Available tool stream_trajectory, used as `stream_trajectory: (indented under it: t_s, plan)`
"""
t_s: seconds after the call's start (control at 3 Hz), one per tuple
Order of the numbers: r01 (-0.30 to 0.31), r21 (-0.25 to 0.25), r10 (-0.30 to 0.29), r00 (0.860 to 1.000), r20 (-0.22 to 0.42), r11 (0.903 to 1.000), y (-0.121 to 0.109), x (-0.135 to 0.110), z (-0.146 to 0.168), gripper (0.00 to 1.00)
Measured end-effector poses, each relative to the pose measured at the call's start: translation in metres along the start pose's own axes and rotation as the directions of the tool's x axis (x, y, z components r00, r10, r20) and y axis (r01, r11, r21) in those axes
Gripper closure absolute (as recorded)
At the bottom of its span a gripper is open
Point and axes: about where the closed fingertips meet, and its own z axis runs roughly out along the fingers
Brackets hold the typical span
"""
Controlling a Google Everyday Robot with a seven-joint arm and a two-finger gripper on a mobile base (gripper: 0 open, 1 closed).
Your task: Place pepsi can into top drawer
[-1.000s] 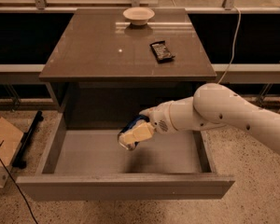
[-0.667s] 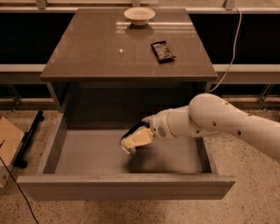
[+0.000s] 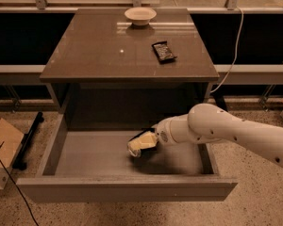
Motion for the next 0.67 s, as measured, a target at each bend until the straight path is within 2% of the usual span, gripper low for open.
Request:
stream_trajectory:
  t_s: [0.33,0.67]
  plan:
    - [0.010,-0.008,-0.010,1.000,0.001,0.9999,0.0033,-0.0013,0.0009,0.04]
    - [0.010,-0.009,-0.010,1.000,0.001,0.9999,0.0039,-0.0013,0.0015,0.00]
